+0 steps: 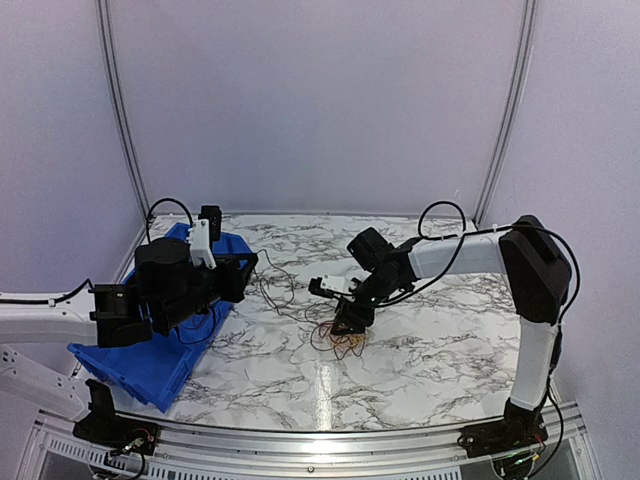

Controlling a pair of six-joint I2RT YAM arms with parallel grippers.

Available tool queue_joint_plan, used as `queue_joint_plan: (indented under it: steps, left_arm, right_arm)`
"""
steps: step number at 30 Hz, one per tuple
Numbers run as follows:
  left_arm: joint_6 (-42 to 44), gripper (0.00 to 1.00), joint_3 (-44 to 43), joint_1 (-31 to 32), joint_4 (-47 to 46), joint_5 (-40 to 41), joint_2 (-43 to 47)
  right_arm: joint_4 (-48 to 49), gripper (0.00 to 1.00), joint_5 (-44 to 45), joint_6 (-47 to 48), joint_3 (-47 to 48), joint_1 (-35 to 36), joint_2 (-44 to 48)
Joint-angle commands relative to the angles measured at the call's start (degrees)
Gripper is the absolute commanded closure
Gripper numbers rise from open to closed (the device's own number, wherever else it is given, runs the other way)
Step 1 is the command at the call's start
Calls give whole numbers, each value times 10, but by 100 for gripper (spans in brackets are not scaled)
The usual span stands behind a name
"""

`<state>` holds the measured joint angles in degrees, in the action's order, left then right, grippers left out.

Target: Untangle the cables

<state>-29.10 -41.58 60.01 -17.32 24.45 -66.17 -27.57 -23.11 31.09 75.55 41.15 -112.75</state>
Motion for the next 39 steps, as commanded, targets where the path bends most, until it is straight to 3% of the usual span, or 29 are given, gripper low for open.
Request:
queue_joint_plan:
  steps: [1,5,11,16,28,34,39]
  left_arm:
    - [47,100,-24,3,7,42,54]
    - [107,100,-114,3,113,73,78]
    - [185,100,-225,3,207,111,122]
    - [213,100,-270,3,236,151,169]
    - [173,100,-211,3,246,167,236]
    - [225,100,-315,3,339,251,290]
    - [217,100,-296,3,349,277,319]
  right_arm:
    - [10,46,41,-7,-23,1,3]
    - [15,69,56,-1,-42,-7,11]
    - [13,80,73,0,-47,-58,20]
    - [11,80,67,-8,-51,-113,31]
    - [21,79,100,-13,-60,-142,60]
    - [19,80,124,-24,-53,-168,49]
    - [20,80,127,-26,-53,-191,51]
